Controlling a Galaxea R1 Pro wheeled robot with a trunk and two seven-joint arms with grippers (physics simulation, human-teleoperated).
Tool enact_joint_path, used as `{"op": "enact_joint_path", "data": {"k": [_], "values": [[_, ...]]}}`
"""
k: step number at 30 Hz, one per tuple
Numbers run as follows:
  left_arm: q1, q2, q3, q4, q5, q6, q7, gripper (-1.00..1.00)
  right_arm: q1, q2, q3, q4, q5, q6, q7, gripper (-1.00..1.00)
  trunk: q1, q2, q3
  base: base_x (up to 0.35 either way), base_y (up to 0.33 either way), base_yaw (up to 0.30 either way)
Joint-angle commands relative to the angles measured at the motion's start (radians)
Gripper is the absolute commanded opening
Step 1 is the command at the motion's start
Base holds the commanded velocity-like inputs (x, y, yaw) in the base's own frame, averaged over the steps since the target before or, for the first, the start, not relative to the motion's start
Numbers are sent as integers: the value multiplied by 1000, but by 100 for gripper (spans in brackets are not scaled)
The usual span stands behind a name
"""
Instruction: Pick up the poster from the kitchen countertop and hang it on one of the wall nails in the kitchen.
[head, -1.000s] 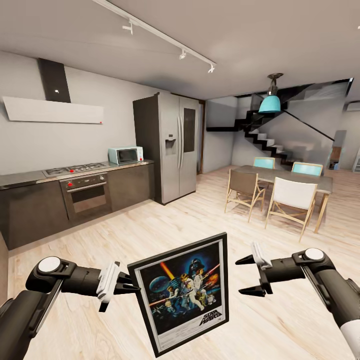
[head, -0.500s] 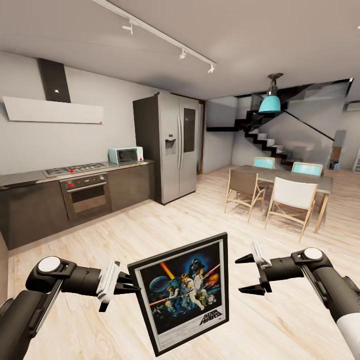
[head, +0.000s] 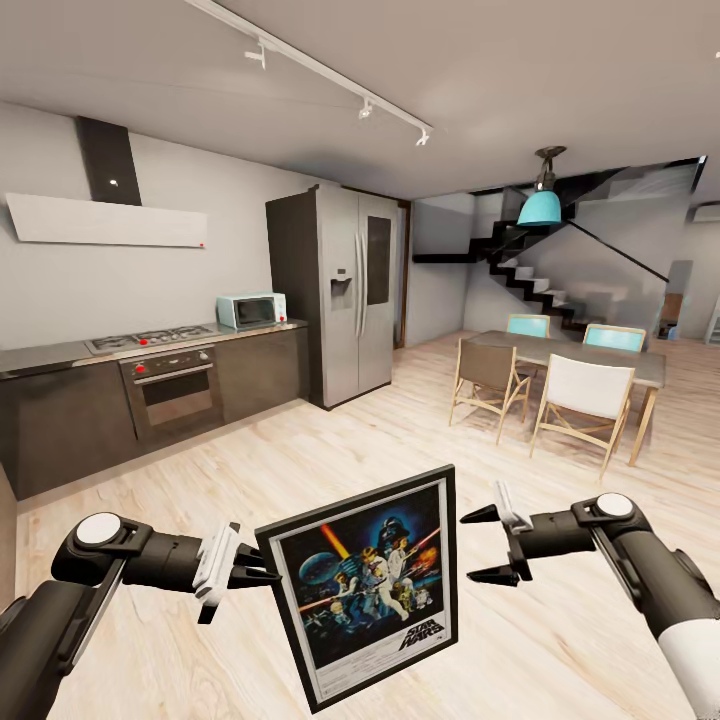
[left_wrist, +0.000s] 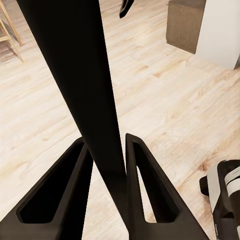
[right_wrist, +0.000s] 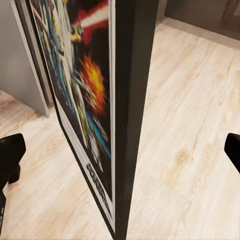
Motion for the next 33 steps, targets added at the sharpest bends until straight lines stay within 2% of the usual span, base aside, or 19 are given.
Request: {"op": "enact_joint_path", "data": {"k": [1, 18, 33], "values": [[-1, 0, -1, -1, -5, 10, -5, -100, -3, 3, 1, 5, 2, 5, 2, 100, 0, -1, -1, 0, 0, 0], [-1, 0, -1, -2, -5, 10, -5, -100, -7, 9, 3, 17, 2, 3, 2, 100, 0, -1, -1, 0, 0, 0], [-1, 0, 0, -2, -5, 10, -5, -100, -7, 42, 3, 44, 4, -1, -1, 100, 0, -1, -1, 0, 0, 0]]}}
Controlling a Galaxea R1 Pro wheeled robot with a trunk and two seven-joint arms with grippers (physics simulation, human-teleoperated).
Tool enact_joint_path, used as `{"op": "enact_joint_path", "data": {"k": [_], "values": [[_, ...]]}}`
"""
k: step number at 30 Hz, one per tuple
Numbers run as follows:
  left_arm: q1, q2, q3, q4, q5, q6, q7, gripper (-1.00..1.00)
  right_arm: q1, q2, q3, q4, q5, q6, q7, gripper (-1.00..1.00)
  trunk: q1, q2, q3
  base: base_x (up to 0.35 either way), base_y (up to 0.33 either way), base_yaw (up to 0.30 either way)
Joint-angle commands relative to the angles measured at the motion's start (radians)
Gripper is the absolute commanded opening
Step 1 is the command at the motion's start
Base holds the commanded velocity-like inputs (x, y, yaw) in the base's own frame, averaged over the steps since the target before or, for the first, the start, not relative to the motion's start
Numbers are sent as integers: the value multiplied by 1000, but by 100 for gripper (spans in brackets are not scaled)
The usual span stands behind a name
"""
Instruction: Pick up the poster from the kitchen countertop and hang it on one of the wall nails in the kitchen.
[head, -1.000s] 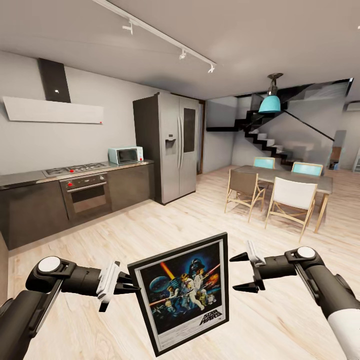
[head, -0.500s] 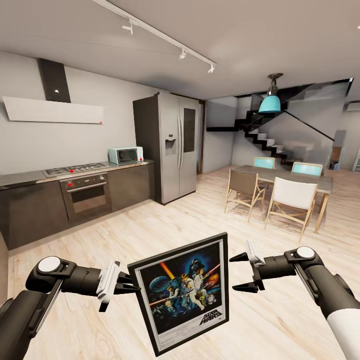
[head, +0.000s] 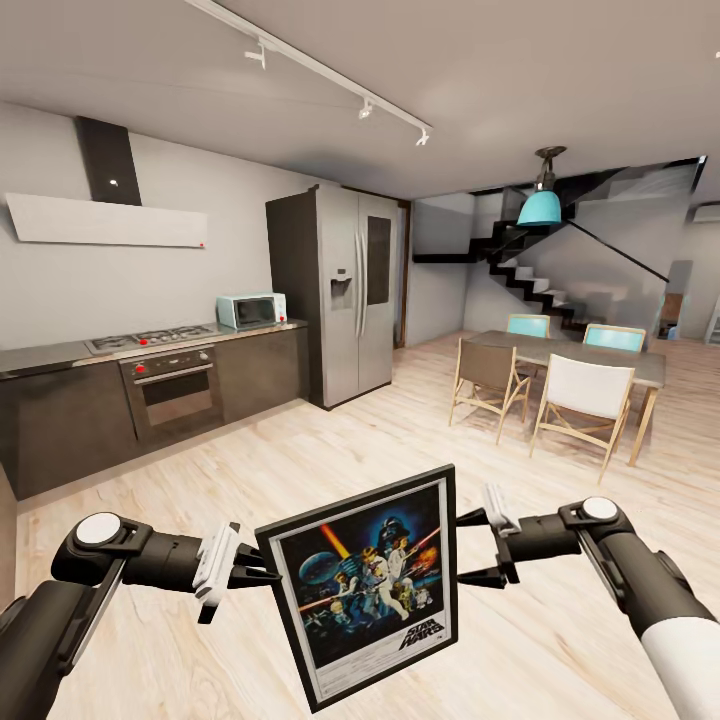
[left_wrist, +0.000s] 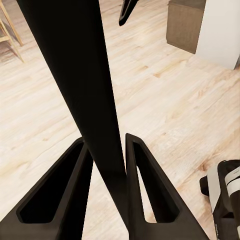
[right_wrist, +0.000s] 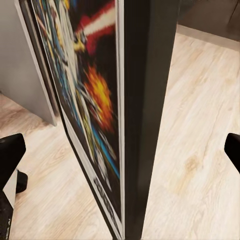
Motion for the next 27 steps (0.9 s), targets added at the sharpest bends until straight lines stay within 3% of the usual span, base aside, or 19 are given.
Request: {"op": "enact_joint_path", "data": {"k": [1, 21, 27], "values": [[-1, 0, 0, -1, -5, 10, -5, -100, -1, 0, 1, 1, 2, 5, 2, 100, 0, -1, -1, 0, 0, 0], [-1, 1, 0, -1, -5, 10, -5, -100, -1, 3, 1, 10, 2, -3, 1, 100, 0, -1, -1, 0, 0, 0], [-1, 1, 0, -1, -5, 10, -5, -100, -2, 20, 1, 39, 2, -45, 2, 100, 0, -1, -1, 0, 0, 0]]}}
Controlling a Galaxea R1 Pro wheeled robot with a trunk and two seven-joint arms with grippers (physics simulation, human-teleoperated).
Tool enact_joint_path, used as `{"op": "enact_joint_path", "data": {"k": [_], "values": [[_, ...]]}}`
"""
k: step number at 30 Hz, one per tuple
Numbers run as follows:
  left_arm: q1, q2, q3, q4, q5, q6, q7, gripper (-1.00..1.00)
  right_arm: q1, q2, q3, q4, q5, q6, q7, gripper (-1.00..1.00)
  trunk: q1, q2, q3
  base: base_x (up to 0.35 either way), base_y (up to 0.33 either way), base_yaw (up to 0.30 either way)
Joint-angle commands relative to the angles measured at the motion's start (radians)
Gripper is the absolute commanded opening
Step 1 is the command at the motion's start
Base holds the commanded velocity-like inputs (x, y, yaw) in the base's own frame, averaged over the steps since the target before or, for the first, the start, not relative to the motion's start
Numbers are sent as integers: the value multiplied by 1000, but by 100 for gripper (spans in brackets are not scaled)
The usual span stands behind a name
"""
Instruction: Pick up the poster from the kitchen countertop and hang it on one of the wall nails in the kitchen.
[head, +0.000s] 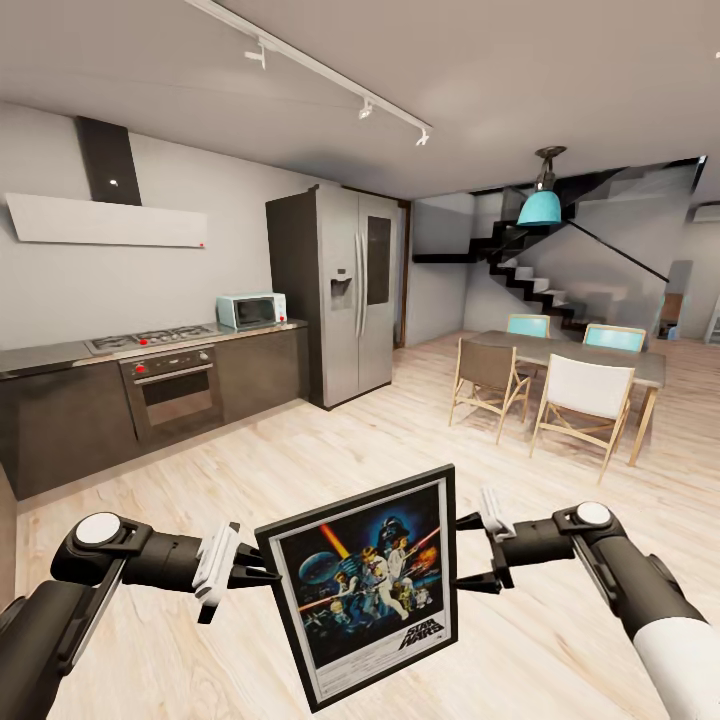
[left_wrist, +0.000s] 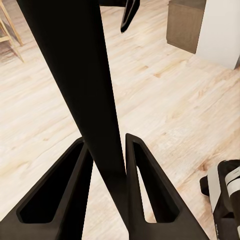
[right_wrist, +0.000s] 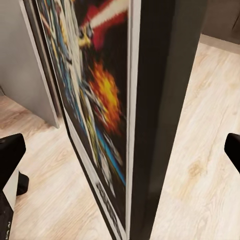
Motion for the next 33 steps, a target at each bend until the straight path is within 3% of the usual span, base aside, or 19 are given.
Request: {"op": "enact_joint_path", "data": {"k": [1, 15, 16, 24, 29, 30, 33], "values": [[-1, 0, 0, -1, -5, 10, -5, -100, -1, 1, 1, 1, 2, -2, 2, 100, 0, -1, -1, 0, 0, 0], [-1, 1, 0, -1, -5, 10, -5, -100, -9, 3, 1, 5, 2, -5, 2, 100, 0, -1, -1, 0, 0, 0], [-1, 0, 0, -1, -5, 10, -5, -100, -9, 3, 1, 5, 2, -5, 2, -100, 0, -1, -1, 0, 0, 0], [-1, 2, 0, -1, -5, 10, -5, -100, -9, 3, 1, 5, 2, -6, 2, -100, 0, -1, -1, 0, 0, 0], [-1, 17, 0, -1, -5, 10, -5, -100, -9, 3, 1, 5, 2, -7, 3, -100, 0, -1, -1, 0, 0, 0], [-1, 20, 0, -1, -5, 10, -5, 100, -9, 3, 1, 5, 2, -7, 3, -100, 0, -1, -1, 0, 0, 0], [-1, 27, 2, 0, -5, 10, -5, 100, -9, 3, 1, 5, 2, -7, 3, -100, 0, -1, -1, 0, 0, 0]]}}
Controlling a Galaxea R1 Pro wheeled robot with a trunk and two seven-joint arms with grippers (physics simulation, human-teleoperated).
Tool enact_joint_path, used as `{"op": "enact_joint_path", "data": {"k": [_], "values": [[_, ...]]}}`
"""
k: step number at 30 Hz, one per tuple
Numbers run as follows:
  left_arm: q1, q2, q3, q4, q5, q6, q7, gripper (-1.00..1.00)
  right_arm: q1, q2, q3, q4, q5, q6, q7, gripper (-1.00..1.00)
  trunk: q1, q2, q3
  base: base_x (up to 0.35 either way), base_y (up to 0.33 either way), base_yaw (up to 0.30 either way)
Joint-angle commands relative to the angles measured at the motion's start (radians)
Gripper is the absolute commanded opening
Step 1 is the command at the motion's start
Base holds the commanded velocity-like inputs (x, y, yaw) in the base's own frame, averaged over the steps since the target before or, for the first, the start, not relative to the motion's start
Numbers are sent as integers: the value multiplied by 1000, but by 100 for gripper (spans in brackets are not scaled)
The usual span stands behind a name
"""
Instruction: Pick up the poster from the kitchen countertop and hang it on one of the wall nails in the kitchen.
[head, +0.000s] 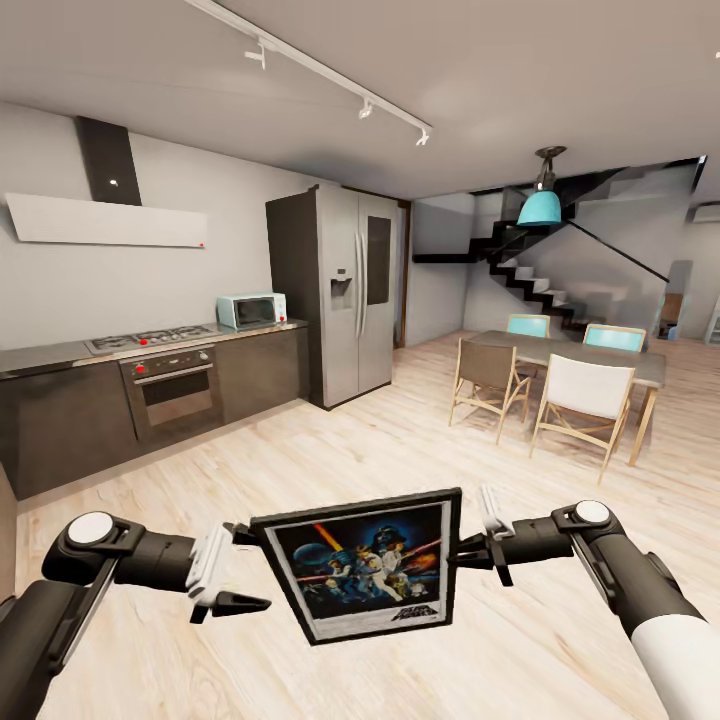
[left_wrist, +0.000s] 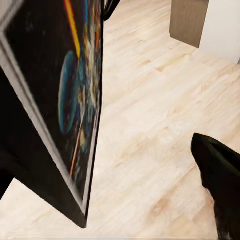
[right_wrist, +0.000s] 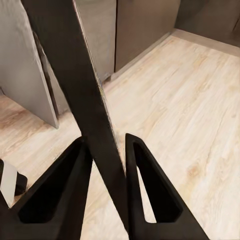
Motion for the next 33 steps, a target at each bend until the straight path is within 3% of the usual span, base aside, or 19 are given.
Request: {"op": "enact_joint_path", "data": {"k": [1, 12, 16, 18, 22, 27, 33], "values": [[-1, 2, 0, -1, -5, 10, -5, 100, -1, -1, 1, -1, 2, 3, 1, -100, 0, -1, -1, 0, 0, 0], [-1, 12, 1, 0, -6, 12, -5, 100, -1, -1, 1, -2, 2, 3, 2, -100, 0, -1, -1, 0, 0, 0], [-1, 34, 6, 1, -6, 12, -5, 100, -1, -1, 1, -2, 2, 3, 2, -100, 0, -1, -1, 0, 0, 0], [-1, 45, 15, 1, -6, 12, -5, 100, -1, -1, 1, -2, 2, 2, 2, -100, 0, -1, -1, 0, 0, 0], [-1, 74, 68, 3, -5, 12, -5, 100, -1, -1, 1, -2, 2, 1, 2, -100, 0, -1, -1, 0, 0, 0], [-1, 84, 101, 8, -8, 11, -5, 100, -1, -1, 1, -2, 2, 1, 2, -100, 0, -1, -1, 0, 0, 0], [-1, 91, 116, 11, -11, 10, -5, 100, -1, -1, 1, -2, 2, 1, 2, -100, 0, -1, -1, 0, 0, 0]]}}
